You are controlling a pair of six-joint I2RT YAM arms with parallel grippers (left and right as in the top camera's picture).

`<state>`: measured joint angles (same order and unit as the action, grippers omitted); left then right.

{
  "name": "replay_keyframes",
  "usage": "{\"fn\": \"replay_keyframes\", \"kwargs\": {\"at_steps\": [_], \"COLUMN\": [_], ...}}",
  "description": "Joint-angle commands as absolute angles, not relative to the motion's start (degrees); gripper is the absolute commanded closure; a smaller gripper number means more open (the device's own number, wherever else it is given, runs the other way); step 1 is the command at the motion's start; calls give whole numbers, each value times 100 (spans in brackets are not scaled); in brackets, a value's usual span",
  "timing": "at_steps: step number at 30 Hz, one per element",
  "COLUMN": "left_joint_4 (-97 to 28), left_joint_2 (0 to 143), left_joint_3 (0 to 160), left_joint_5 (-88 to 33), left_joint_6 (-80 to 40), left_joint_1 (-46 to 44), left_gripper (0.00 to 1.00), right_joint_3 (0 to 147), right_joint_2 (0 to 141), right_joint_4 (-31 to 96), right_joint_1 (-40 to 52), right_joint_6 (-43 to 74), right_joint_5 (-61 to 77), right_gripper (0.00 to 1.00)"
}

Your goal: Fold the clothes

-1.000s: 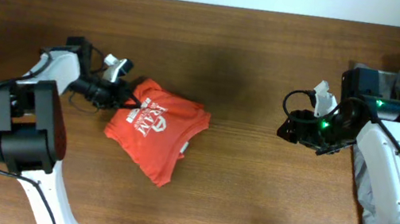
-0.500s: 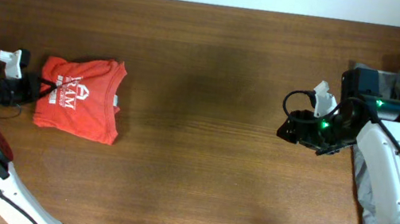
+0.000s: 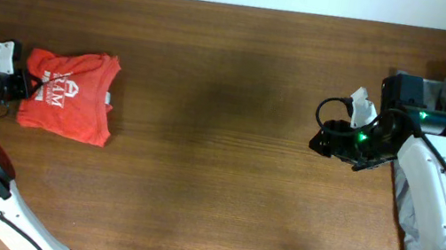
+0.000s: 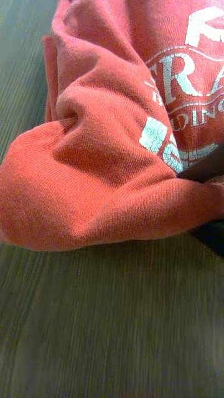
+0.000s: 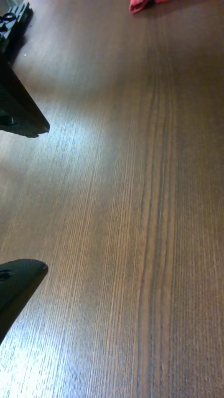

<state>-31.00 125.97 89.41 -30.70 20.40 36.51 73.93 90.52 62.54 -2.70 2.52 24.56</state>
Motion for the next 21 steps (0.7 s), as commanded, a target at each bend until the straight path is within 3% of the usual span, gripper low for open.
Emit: {"fn": "replay_keyframes", "kwargs": {"at_steps": [1, 5, 13, 21], "left_joint_4": [-3293, -4125, -7378, -9596], "left_joint_2": [12672, 12669, 12309, 11391], "left_joint_3": [9428, 10359, 13465, 15192], "left_joint_5": [-2591, -2565, -3218, -2893], "left_joint_6": [1800, 1479, 1337, 1653], "left_joint_1": [3754, 3752, 3562, 2246], "left_gripper": [1, 1, 1, 1], "right_joint_3": [7459, 7485, 8726, 10084], "right_joint_2": [8960, 8947, 8433, 7505], "right_joint_4": [6237, 6180, 6241, 6731], "right_joint_1": [-303, -303, -303, -303], "right_joint_6": [193, 139, -283, -279], "right_joint_5": [2508, 2506, 2504, 2486], "right_gripper": [32, 32, 32, 26]}}
